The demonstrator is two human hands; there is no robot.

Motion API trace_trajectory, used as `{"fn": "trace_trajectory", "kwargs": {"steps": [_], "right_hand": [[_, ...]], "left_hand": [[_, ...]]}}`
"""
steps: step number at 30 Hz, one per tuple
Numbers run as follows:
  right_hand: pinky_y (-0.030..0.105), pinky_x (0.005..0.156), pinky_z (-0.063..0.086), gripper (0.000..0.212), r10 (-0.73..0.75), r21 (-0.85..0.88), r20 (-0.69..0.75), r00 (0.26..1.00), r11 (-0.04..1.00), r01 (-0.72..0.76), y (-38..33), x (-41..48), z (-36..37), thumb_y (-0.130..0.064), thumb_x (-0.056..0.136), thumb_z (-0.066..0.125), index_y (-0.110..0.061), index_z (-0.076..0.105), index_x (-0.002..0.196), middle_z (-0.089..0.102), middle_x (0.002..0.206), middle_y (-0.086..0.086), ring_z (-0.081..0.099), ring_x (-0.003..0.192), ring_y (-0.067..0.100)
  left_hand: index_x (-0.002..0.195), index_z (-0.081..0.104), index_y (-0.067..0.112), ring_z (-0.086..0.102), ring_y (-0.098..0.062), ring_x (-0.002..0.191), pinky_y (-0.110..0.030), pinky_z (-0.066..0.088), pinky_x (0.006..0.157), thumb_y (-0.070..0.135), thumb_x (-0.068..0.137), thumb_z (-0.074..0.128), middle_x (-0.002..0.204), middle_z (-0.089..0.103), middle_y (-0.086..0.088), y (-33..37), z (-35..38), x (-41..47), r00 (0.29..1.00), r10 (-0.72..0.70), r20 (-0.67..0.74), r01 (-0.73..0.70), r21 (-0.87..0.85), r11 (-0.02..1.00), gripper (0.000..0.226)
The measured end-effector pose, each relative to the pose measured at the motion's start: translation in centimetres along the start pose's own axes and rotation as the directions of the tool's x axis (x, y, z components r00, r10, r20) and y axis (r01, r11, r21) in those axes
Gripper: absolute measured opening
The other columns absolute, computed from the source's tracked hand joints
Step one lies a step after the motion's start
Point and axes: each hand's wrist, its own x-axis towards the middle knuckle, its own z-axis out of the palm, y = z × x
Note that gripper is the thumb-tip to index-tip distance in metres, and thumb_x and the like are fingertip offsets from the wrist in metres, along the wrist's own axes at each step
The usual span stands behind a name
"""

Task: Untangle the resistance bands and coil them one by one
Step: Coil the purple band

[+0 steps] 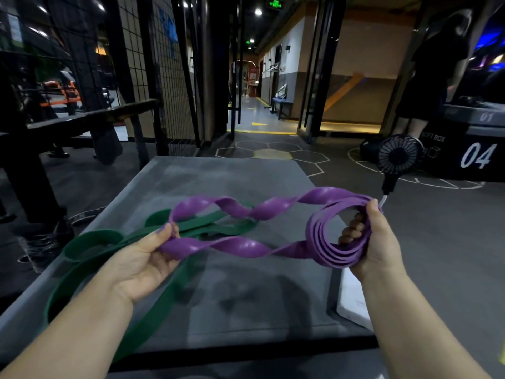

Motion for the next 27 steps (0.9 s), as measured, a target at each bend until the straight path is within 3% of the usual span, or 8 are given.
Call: {"fn": "trace_trajectory", "kwargs": {"steps": [2, 6, 11, 16, 19, 22, 24, 27], "right_hand": [[0.016, 0.04, 0.033, 0.035, 0.003, -0.001, -0.005, 1.0, 1.0, -0.003, 0.0, 0.1, -0.2, -0.043, 0.092, 0.061, -0.02, 0.05, 0.067, 0.038, 0.049, -0.007, 0.035, 0.039, 0.007], [0.016, 0.039, 0.032, 0.035, 0.003, 0.01, -0.015, 1.0, 1.0, -0.003, 0.0, 0.3, -0.5, -0.042, 0.092, 0.062, -0.021, 0.051, 0.067, 0.038, 0.05, -0.007, 0.035, 0.039, 0.008], [0.017, 0.039, 0.031, 0.034, -0.006, -0.02, 0.021, 1.0, 1.0, 0.006, -0.2, 0.5, -0.7, -0.041, 0.092, 0.062, -0.02, 0.051, 0.068, 0.037, 0.052, -0.007, 0.034, 0.039, 0.007], [0.016, 0.038, 0.031, 0.036, 0.055, -0.06, 0.026, 0.998, 0.997, -0.053, -0.2, 0.7, -1.1, -0.045, 0.09, 0.063, -0.019, 0.05, 0.068, 0.037, 0.05, -0.007, 0.034, 0.038, 0.007], [0.016, 0.037, 0.031, 0.037, 0.126, -0.117, 0.083, 0.989, 0.986, -0.116, -0.1, 0.7, -1.1, -0.05, 0.081, 0.066, -0.018, 0.051, 0.073, 0.035, 0.051, -0.008, 0.032, 0.038, 0.006], [0.017, 0.037, 0.031, 0.036, 0.152, -0.148, 0.102, 0.983, 0.98, -0.136, 0.0, 0.6, -1.2, -0.05, 0.081, 0.065, -0.017, 0.051, 0.076, 0.035, 0.051, -0.008, 0.032, 0.038, 0.006], [0.017, 0.037, 0.031, 0.037, 0.15, -0.133, 0.103, 0.983, 0.982, -0.136, 0.0, 0.6, -1.1, -0.05, 0.085, 0.063, -0.017, 0.05, 0.075, 0.035, 0.051, -0.008, 0.032, 0.038, 0.006], [0.017, 0.037, 0.032, 0.037, 0.135, -0.136, 0.103, 0.985, 0.983, -0.12, 0.1, 0.7, -1.0, -0.05, 0.079, 0.066, -0.017, 0.05, 0.074, 0.036, 0.051, -0.008, 0.033, 0.038, 0.006]], "left_hand": [[0.09, 0.064, 0.004, 0.066, -0.01, 0.055, -0.031, 0.059, 0.053, 0.003, -0.001, 0.096, 0.066, 0.067, -0.003, 0.0, 0.0, -0.2, 0.999, -0.026, 0.025, 0.026, 0.017, 1.0, 0.097], [0.094, 0.057, 0.01, 0.058, -0.012, 0.049, -0.027, 0.053, 0.052, 0.009, 0.053, 0.078, 0.066, 0.06, -0.002, -0.9, 0.4, -0.7, 0.997, -0.074, -0.033, 0.081, 0.399, 0.913, 0.046], [0.08, 0.059, 0.019, 0.049, -0.014, 0.053, -0.028, 0.04, 0.061, 0.017, 0.083, 0.069, 0.064, 0.057, 0.001, -1.3, 0.3, -0.2, 0.993, 0.095, -0.064, -0.031, 0.648, 0.761, 0.011], [0.088, 0.061, 0.012, 0.059, -0.004, 0.044, -0.013, 0.048, 0.042, 0.02, 0.096, 0.052, 0.055, 0.066, 0.004, -0.9, 0.1, 0.1, 0.988, 0.145, -0.047, -0.108, 0.457, 0.883, 0.015], [0.092, 0.064, 0.015, 0.066, -0.011, 0.066, -0.024, 0.058, 0.053, 0.028, 0.094, 0.054, 0.072, 0.072, 0.0, -0.1, -0.2, 0.3, 0.994, 0.017, -0.109, 0.004, 0.185, 0.983, 0.016], [0.088, 0.062, 0.014, 0.062, -0.014, 0.067, -0.029, 0.058, 0.052, 0.019, 0.071, 0.076, 0.075, 0.067, -0.001, 0.5, -0.6, 0.2, 0.995, -0.062, -0.076, 0.072, 0.132, 0.989, 0.024], [0.084, 0.061, 0.015, 0.059, -0.013, 0.063, -0.033, 0.057, 0.061, 0.018, 0.055, 0.082, 0.072, 0.059, 0.002, 0.6, -0.6, -0.1, 0.993, -0.113, -0.031, 0.116, 0.124, 0.985, 0.036], [0.077, 0.06, 0.018, 0.044, -0.005, 0.041, -0.029, 0.048, 0.081, 0.019, 0.062, 0.078, 0.051, 0.04, 0.011, 0.1, -0.2, -0.5, 0.992, -0.121, -0.029, 0.124, 0.118, 0.985, 0.023]]}}
